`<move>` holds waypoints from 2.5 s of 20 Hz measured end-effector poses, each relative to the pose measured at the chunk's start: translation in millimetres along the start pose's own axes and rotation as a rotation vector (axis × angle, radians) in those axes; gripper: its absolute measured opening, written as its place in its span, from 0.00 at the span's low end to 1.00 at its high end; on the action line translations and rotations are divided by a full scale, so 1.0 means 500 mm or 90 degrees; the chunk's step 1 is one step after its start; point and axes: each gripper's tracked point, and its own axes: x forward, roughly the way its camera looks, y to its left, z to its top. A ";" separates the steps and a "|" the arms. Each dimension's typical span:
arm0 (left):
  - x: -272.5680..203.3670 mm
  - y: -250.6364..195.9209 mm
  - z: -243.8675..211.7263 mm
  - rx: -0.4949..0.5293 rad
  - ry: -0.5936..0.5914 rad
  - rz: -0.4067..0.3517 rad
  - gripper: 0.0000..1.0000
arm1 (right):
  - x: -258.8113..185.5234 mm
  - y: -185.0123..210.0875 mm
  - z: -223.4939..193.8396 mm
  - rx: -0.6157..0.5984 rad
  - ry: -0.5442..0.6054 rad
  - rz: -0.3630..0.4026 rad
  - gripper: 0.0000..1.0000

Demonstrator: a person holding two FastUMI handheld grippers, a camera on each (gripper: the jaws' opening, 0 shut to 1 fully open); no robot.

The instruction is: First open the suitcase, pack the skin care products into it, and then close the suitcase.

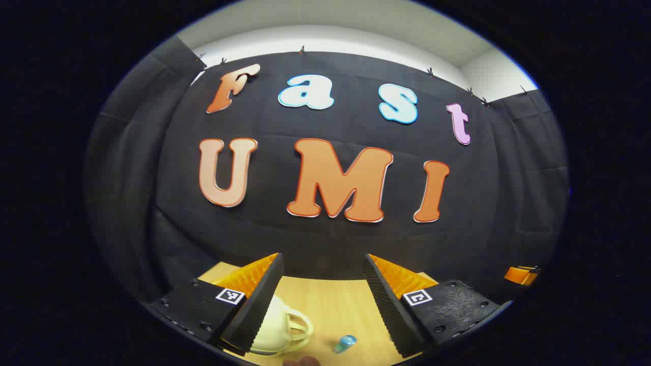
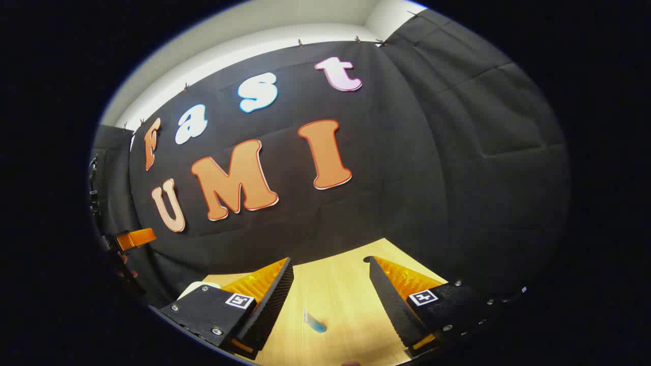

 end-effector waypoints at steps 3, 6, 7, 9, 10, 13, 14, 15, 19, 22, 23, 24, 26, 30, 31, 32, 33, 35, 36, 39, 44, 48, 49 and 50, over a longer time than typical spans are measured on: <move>-0.039 0.066 -0.014 0.026 -0.008 0.045 0.97 | 0.009 0.070 -0.005 -0.039 0.005 0.029 0.95; -0.070 0.108 -0.069 0.016 0.020 0.071 0.97 | 0.017 0.112 -0.001 -0.075 -0.011 0.046 0.95; -0.074 0.113 -0.092 0.005 0.037 0.072 0.96 | 0.022 0.124 0.002 -0.085 -0.015 0.046 0.95; -0.069 0.113 -0.116 -0.014 0.062 0.062 0.97 | 0.025 0.150 -0.002 -0.098 -0.018 0.058 0.95; -0.063 0.110 -0.115 -0.019 0.067 0.056 0.97 | 0.023 0.160 -0.001 -0.099 -0.019 0.062 0.95; -0.051 0.102 -0.108 -0.020 0.063 0.038 0.97 | 0.021 0.165 -0.016 -0.100 -0.010 0.058 0.95; -0.048 0.098 -0.103 -0.021 0.056 0.034 0.97 | 0.021 0.162 -0.018 -0.107 -0.012 0.053 0.95; -0.042 0.091 -0.110 -0.024 0.053 0.033 0.97 | 0.019 0.159 -0.022 -0.116 -0.007 0.048 0.95; -0.020 0.056 -0.123 -0.022 0.061 0.008 0.97 | 0.018 0.146 -0.015 -0.134 -0.010 0.040 0.95; -0.009 0.047 -0.128 -0.015 0.063 0.005 0.97 | 0.028 0.141 -0.028 -0.134 0.003 0.038 0.95; -0.005 0.044 -0.137 -0.011 0.066 0.003 0.97 | 0.034 0.141 -0.036 -0.135 0.009 0.039 0.95; -0.003 0.049 -0.143 -0.001 0.068 0.009 0.97 | 0.037 0.143 -0.043 -0.136 0.018 0.040 0.95; 0.000 0.066 -0.163 0.030 0.075 0.025 0.97 | 0.040 0.146 -0.057 -0.134 0.031 0.044 0.95; 0.013 0.088 -0.201 0.115 0.088 0.045 0.97 | 0.037 0.147 -0.083 -0.141 0.047 0.042 0.95; 0.017 0.097 -0.220 0.153 0.093 0.055 0.95 | 0.034 0.143 -0.096 -0.147 0.058 0.040 0.95; 0.016 0.099 -0.239 0.184 0.099 0.059 0.97 | 0.032 0.138 -0.105 -0.151 0.067 0.039 0.95; 0.021 0.098 -0.254 0.217 0.106 0.059 0.97 | 0.025 0.125 -0.113 -0.153 0.074 0.037 0.95; 0.029 0.093 -0.302 0.292 0.126 0.056 0.98 | 0.019 0.104 -0.125 -0.151 0.087 0.025 0.95; 0.029 0.088 -0.326 0.320 0.140 0.048 0.98 | 0.020 0.094 -0.131 -0.145 0.095 0.017 0.95; 0.036 0.067 -0.409 0.424 0.173 0.017 1.00 | 0.012 0.058 -0.143 -0.126 0.110 -0.008 0.95; 0.055 0.029 -0.528 0.566 0.227 -0.050 0.98 | -0.003 -0.003 -0.163 -0.108 0.133 -0.050 0.95; 0.078 0.034 -0.592 0.653 0.267 -0.075 0.98 | -0.016 -0.051 -0.176 -0.095 0.150 -0.083 0.95; 0.091 0.033 -0.609 0.681 0.272 -0.083 0.98 | -0.018 -0.060 -0.179 -0.091 0.153 -0.091 0.95; 0.100 0.032 -0.619 0.697 0.275 -0.084 0.98 | -0.021 -0.070 -0.182 -0.086 0.157 -0.099 0.95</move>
